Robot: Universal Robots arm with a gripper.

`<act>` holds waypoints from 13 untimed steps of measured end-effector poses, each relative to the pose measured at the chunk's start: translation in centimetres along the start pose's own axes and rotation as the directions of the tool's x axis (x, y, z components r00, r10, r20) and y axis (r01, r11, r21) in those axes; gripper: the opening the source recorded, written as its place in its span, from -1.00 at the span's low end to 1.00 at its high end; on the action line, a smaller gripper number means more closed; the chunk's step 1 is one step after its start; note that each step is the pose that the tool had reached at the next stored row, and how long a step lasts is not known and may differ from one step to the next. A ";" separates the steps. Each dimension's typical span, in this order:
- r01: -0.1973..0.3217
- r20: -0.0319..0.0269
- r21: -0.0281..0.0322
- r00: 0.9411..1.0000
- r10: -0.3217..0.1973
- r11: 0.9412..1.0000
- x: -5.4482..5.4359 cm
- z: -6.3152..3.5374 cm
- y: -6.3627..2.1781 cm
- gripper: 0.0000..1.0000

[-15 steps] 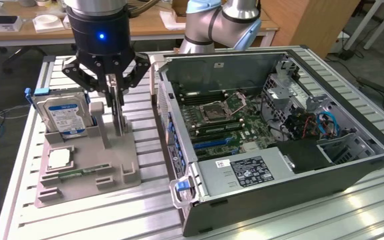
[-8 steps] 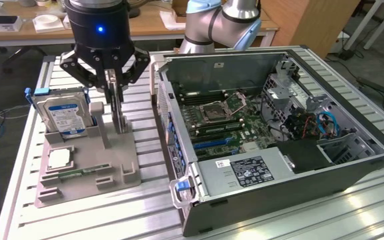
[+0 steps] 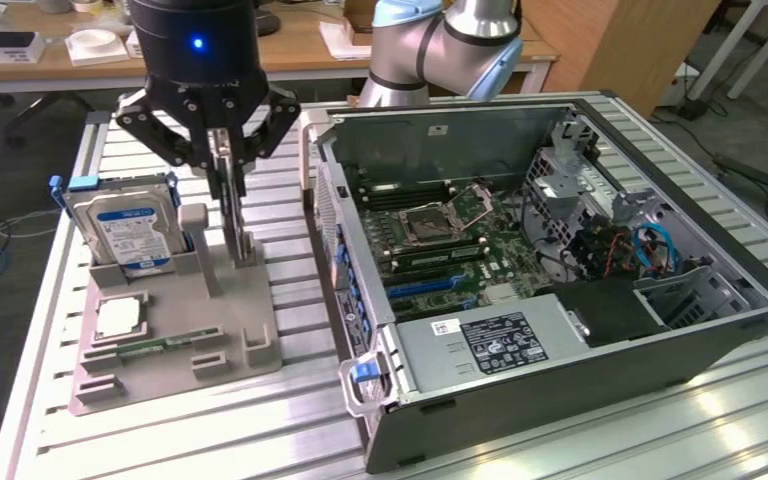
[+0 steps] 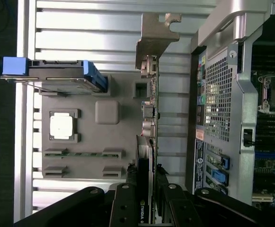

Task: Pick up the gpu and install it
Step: 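Pick up the gpu and move the gpu toward the slot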

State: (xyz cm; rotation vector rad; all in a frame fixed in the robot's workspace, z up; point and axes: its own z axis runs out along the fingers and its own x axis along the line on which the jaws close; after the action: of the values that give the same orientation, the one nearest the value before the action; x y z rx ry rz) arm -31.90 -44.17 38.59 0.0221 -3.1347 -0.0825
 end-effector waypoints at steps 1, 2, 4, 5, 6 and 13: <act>0.000 0.000 0.000 1.000 0.000 1.000 0.0 -0.11 0.00 -0.47; 0.000 0.000 0.000 1.000 0.000 1.000 0.0 -0.21 0.01 -0.47; 0.000 0.000 0.000 1.000 0.000 1.000 0.0 -0.42 0.02 -0.47; 0.000 0.000 0.000 1.000 0.000 1.000 0.0 -0.52 0.03 -0.47; 0.000 0.000 0.000 1.000 0.000 1.000 0.0 -0.62 0.03 -0.47; 0.001 0.000 0.000 1.000 -0.001 1.000 0.0 -1.39 0.07 -0.47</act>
State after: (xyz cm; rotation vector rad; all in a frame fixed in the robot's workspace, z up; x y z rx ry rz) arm -31.90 -44.17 39.99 0.0229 -3.1347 -0.0825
